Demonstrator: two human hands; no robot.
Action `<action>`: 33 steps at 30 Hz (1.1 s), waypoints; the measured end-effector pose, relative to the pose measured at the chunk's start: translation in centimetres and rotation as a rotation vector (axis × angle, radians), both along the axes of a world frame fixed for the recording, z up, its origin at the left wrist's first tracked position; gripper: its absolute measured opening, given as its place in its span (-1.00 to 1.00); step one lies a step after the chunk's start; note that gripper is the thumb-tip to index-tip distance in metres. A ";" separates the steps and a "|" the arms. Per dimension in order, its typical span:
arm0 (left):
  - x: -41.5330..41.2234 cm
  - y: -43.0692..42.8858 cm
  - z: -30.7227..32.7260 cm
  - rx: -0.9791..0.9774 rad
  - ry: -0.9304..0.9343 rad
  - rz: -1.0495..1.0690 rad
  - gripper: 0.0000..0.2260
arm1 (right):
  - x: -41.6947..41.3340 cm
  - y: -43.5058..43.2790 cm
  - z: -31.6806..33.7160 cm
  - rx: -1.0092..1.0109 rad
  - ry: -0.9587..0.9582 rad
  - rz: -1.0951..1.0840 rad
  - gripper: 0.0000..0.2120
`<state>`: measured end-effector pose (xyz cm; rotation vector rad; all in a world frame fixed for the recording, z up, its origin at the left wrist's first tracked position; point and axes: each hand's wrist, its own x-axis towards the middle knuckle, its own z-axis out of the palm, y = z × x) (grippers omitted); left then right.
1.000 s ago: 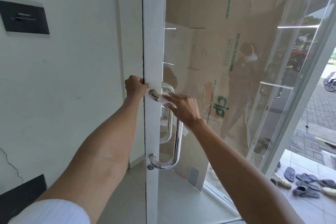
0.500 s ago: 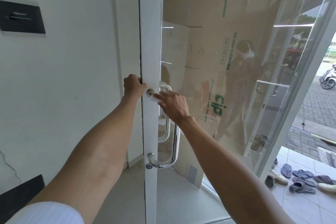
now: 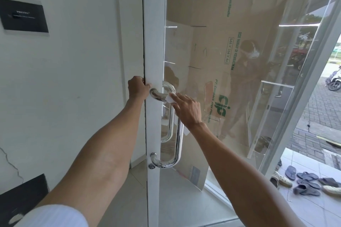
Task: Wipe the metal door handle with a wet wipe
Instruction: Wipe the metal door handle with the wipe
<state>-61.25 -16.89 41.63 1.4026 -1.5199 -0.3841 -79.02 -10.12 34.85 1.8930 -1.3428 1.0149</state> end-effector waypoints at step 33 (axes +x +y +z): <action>-0.9 1.8 -2.2 -0.253 -0.253 -0.190 -0.82 | 1.2 -0.4 0.3 0.228 -0.266 -0.042 -0.81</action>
